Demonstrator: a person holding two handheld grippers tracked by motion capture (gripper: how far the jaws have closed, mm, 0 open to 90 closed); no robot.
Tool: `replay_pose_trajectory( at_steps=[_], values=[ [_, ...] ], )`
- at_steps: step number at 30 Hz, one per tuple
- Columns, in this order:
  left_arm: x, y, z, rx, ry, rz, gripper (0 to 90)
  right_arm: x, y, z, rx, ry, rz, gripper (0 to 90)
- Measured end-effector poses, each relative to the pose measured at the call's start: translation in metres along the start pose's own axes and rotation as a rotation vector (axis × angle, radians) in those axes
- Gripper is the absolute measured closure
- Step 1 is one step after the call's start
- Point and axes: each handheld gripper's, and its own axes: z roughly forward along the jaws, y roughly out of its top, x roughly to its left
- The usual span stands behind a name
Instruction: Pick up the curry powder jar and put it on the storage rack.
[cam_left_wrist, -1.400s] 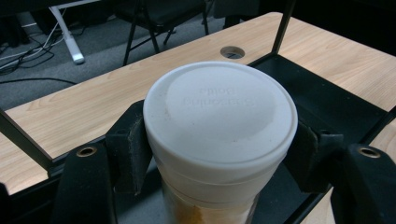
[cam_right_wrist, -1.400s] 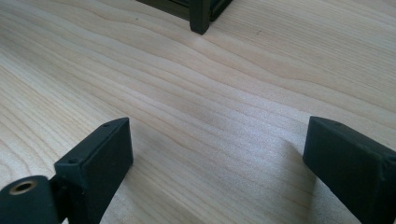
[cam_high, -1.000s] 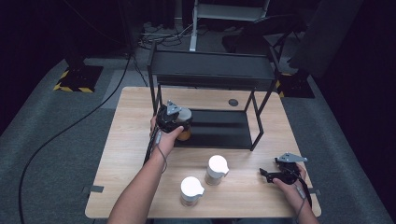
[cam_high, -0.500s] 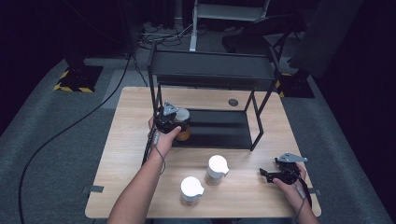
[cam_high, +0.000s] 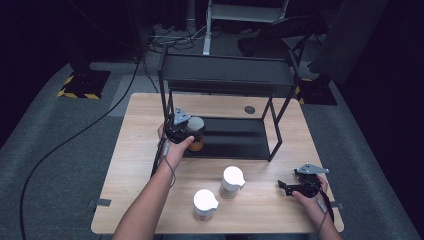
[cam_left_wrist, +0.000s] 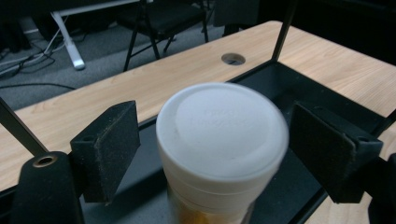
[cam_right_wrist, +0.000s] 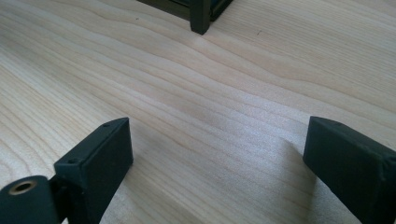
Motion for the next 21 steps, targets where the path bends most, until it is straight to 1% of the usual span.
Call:
replay_pose_trajectory(
  at_steps=[4, 8, 10, 18, 21],
  values=[
    [-0.002, 0.004, -0.011, -0.025, -0.003, 0.001, 16.6, 0.000, 0.000, 0.000, 0.000, 0.001, -0.002, 8.1],
    [-0.004, 0.007, -0.022, -0.038, -0.007, 0.013, 16.4, 0.000, 0.000, 0.000, 0.000, 0.003, -0.004, 8.1],
    [-0.005, 0.008, -0.027, -0.045, -0.006, 0.012, 16.4, 0.000, 0.000, 0.000, 0.000, 0.004, -0.004, 8.1],
    [-0.008, 0.007, -0.050, -0.058, -0.001, 0.015, 16.5, -0.001, 0.000, 0.000, 0.000, 0.006, -0.007, 8.0],
    [-0.009, 0.007, -0.059, -0.053, 0.000, 0.026, 16.4, -0.001, 0.000, 0.000, 0.000, 0.006, -0.007, 8.0]
  ],
)
